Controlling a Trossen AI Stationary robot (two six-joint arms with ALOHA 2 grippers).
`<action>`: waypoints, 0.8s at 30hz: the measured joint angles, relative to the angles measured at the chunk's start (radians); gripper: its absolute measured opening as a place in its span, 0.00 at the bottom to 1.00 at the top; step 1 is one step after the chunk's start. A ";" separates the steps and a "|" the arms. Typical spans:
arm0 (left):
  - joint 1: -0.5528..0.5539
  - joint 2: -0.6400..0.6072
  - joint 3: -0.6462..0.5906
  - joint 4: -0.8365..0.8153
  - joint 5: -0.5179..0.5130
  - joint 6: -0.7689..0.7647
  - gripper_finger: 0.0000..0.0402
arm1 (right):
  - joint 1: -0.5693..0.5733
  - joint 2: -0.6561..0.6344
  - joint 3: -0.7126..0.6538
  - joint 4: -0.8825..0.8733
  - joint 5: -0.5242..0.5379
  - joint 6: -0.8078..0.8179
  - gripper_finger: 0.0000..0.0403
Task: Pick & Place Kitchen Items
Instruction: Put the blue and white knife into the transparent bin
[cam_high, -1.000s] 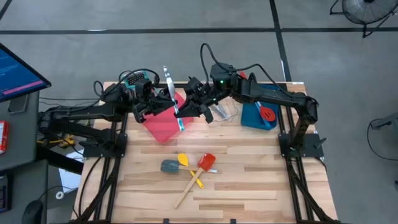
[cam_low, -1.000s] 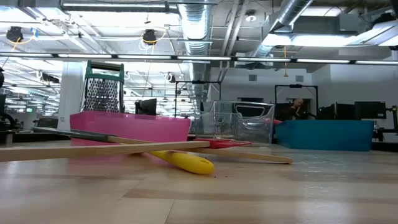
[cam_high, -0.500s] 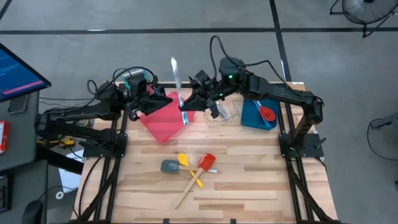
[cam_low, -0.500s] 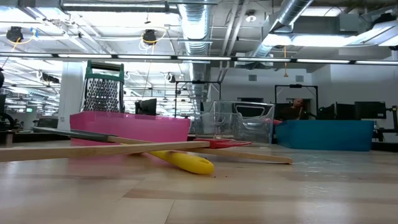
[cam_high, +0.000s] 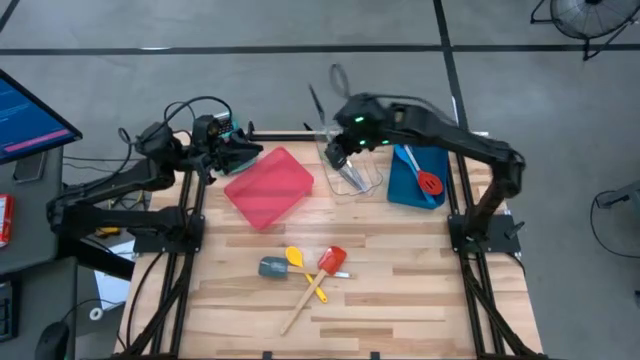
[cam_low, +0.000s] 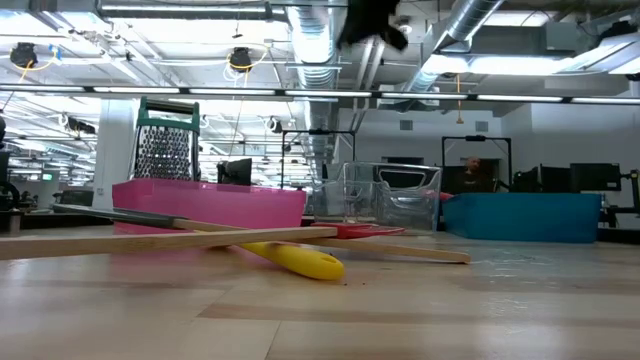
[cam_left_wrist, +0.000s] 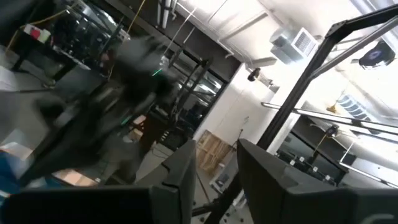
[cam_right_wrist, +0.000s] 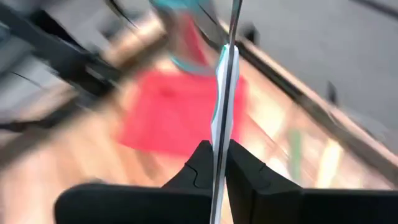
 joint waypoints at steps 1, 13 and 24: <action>0.002 0.000 0.000 0.001 0.000 0.001 0.25 | -0.009 0.031 0.000 -0.033 0.011 0.004 0.04; 0.003 0.000 0.000 -0.003 0.000 0.001 0.24 | -0.079 0.335 -0.002 -0.279 0.017 -0.026 0.05; 0.003 0.001 0.000 -0.003 -0.001 0.001 0.24 | -0.114 0.297 0.000 -0.270 0.040 -0.043 0.05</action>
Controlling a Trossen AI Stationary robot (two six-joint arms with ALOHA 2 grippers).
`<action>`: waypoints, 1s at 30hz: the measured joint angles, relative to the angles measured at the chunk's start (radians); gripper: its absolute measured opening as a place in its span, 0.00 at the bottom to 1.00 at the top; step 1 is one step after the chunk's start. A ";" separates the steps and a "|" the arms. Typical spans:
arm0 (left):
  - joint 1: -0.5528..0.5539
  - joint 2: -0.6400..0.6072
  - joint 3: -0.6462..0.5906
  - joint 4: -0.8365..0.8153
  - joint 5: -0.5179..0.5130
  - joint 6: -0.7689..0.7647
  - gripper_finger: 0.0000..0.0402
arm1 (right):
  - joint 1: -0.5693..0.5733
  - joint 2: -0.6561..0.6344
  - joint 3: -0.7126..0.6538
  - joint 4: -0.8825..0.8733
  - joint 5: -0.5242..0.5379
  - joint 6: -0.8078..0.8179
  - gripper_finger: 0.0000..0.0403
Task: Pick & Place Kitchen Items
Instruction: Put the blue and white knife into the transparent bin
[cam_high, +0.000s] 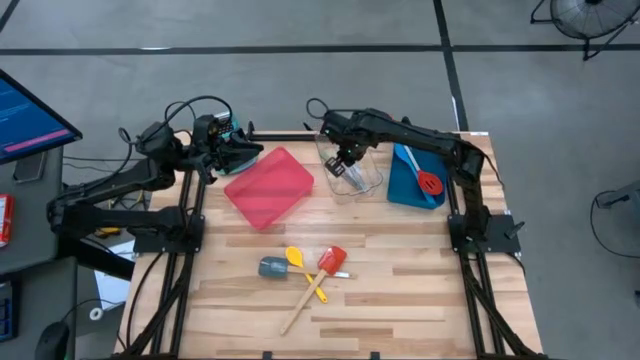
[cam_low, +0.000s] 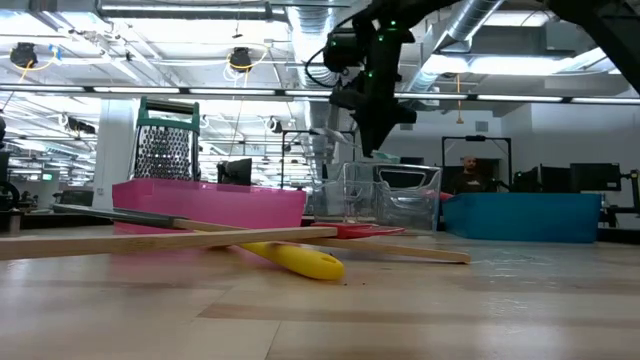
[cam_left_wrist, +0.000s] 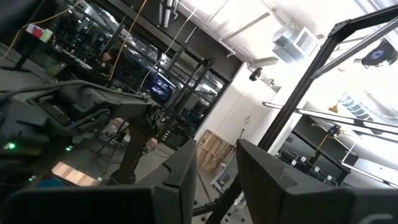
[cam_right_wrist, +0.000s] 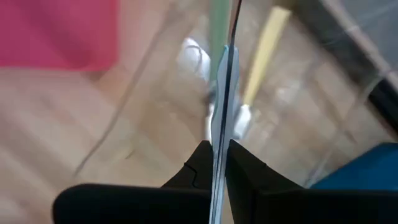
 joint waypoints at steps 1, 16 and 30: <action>0.000 0.000 0.000 0.000 0.000 0.000 0.24 | -0.005 0.000 0.000 0.002 0.001 -0.001 0.05; 0.000 0.000 0.000 0.000 0.000 0.000 0.24 | -0.012 0.006 -0.153 0.123 -0.045 -0.013 0.05; 0.000 0.000 0.000 0.000 -0.001 0.000 0.24 | -0.031 0.006 -0.230 0.214 -0.079 -0.001 0.06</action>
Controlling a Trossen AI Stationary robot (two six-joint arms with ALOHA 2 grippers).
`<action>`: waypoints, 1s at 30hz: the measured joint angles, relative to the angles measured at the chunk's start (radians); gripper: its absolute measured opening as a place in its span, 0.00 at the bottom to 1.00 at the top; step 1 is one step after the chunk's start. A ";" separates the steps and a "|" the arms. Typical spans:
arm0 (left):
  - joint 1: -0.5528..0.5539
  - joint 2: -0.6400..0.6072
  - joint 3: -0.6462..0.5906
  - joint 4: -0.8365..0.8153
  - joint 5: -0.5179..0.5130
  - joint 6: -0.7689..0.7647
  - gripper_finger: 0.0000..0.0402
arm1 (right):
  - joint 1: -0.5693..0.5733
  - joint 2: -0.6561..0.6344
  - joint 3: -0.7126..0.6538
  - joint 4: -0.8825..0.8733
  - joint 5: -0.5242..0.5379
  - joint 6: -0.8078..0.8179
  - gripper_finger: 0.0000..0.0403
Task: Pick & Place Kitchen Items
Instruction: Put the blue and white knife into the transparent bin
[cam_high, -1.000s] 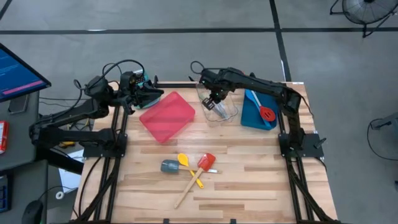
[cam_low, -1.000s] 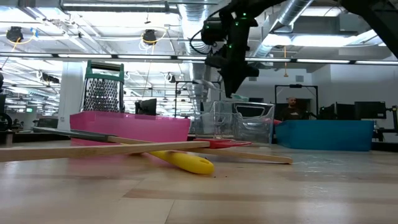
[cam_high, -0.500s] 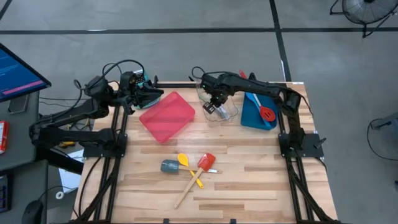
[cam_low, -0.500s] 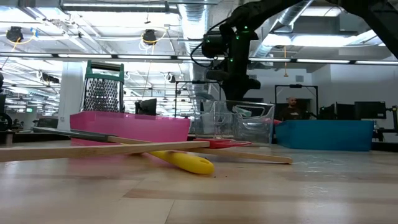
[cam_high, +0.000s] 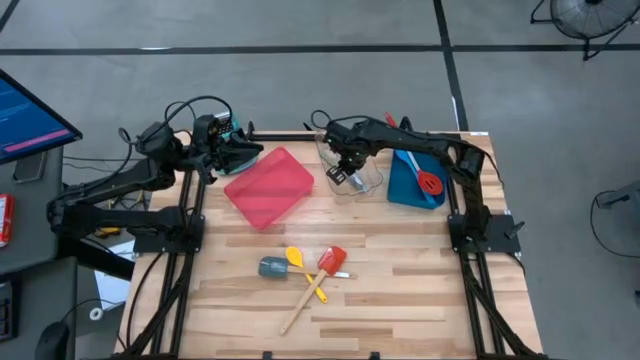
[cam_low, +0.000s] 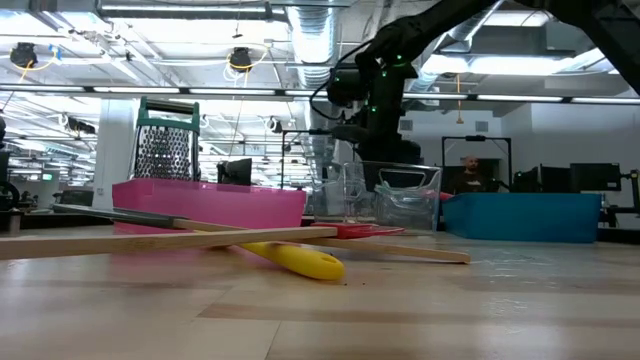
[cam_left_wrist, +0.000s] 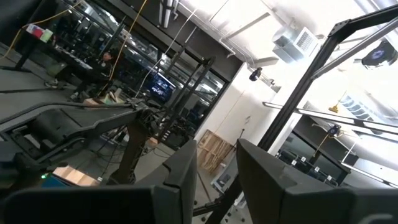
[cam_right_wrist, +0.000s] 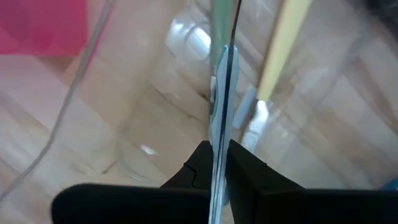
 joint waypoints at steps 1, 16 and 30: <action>0.000 0.000 0.000 0.000 0.000 0.000 0.24 | 0.001 0.000 -0.007 0.010 -0.006 0.001 0.06; 0.000 0.000 0.000 0.000 0.000 0.000 0.24 | -0.003 0.000 -0.070 0.088 -0.026 0.002 0.06; 0.000 0.000 0.000 0.000 0.000 0.000 0.24 | -0.005 0.000 -0.070 0.098 -0.023 0.010 0.07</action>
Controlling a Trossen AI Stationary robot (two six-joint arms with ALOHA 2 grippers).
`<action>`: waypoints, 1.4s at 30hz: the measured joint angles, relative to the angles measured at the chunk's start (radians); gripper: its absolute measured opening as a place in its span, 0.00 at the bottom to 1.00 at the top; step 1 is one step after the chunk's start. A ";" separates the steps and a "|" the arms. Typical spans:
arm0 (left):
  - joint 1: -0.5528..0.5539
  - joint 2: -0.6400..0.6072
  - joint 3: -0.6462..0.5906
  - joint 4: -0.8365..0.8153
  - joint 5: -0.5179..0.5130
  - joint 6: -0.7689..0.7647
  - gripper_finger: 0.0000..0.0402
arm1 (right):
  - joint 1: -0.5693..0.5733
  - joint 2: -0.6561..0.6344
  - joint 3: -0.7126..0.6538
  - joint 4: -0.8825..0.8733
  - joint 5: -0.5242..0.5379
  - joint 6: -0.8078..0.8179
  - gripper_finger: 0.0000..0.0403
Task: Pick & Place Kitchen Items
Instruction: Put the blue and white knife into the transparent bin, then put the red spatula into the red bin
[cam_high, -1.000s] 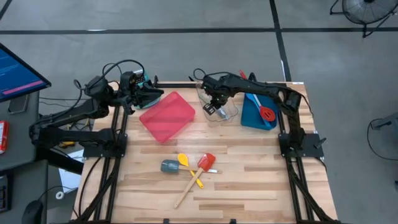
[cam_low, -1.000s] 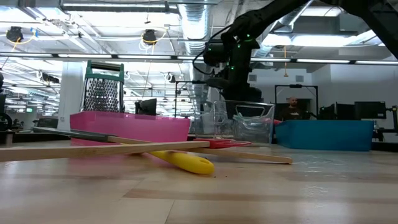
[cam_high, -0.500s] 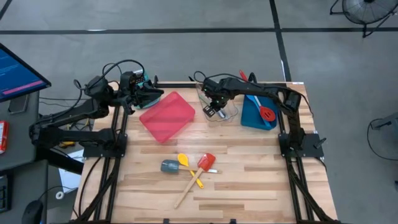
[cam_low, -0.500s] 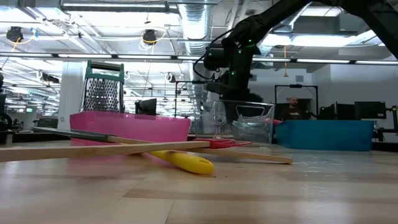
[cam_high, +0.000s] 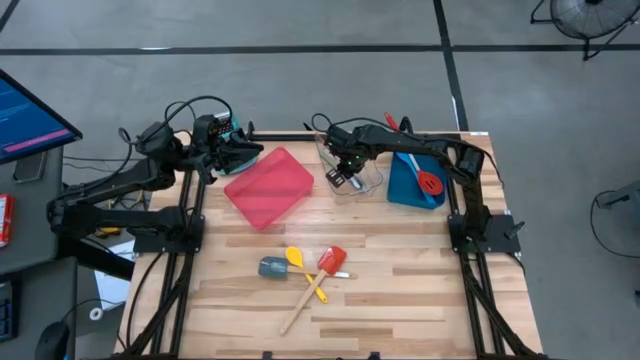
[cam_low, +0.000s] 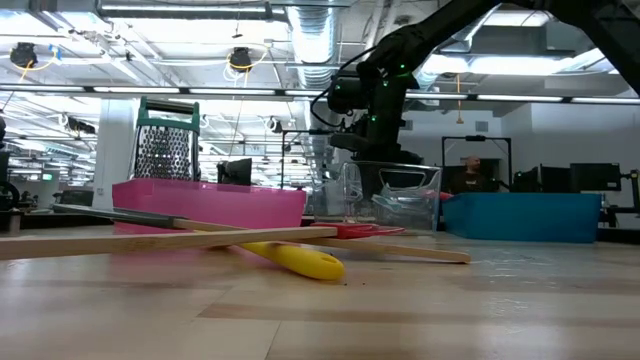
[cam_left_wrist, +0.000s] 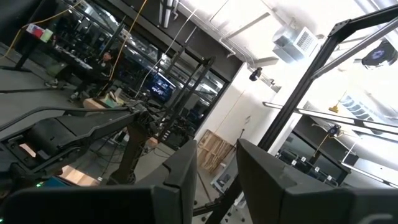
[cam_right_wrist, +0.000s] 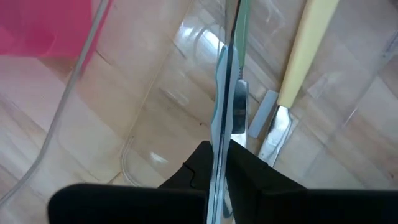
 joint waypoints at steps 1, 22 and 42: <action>0.000 0.000 0.000 0.000 0.000 0.000 0.24 | 0.000 0.000 0.000 0.000 0.000 0.000 0.07; 0.000 0.000 0.000 0.000 0.000 0.000 0.24 | -0.007 0.001 -0.077 0.046 0.008 0.008 0.09; 0.000 0.000 0.000 -0.074 0.002 0.004 0.24 | -0.018 -0.022 0.018 -0.050 0.001 -0.075 0.37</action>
